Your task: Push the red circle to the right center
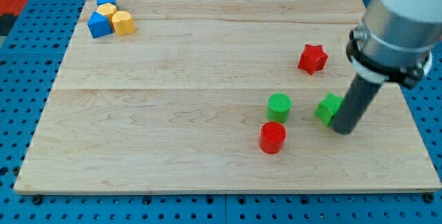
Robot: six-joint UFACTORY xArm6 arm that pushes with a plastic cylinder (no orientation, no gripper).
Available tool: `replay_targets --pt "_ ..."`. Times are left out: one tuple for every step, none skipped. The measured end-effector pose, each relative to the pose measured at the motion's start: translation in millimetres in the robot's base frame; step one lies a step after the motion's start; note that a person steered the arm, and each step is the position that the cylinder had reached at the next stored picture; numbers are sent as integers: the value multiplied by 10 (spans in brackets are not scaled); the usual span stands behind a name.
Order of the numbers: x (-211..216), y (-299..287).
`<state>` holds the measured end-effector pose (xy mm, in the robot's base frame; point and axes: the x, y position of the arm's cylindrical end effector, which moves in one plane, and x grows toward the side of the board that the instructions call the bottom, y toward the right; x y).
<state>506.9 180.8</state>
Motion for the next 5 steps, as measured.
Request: replay_targets --pt "-711 0" --pt "-149 158" --pt "922 -291" --pt "970 -1239" --pt "611 -1305"
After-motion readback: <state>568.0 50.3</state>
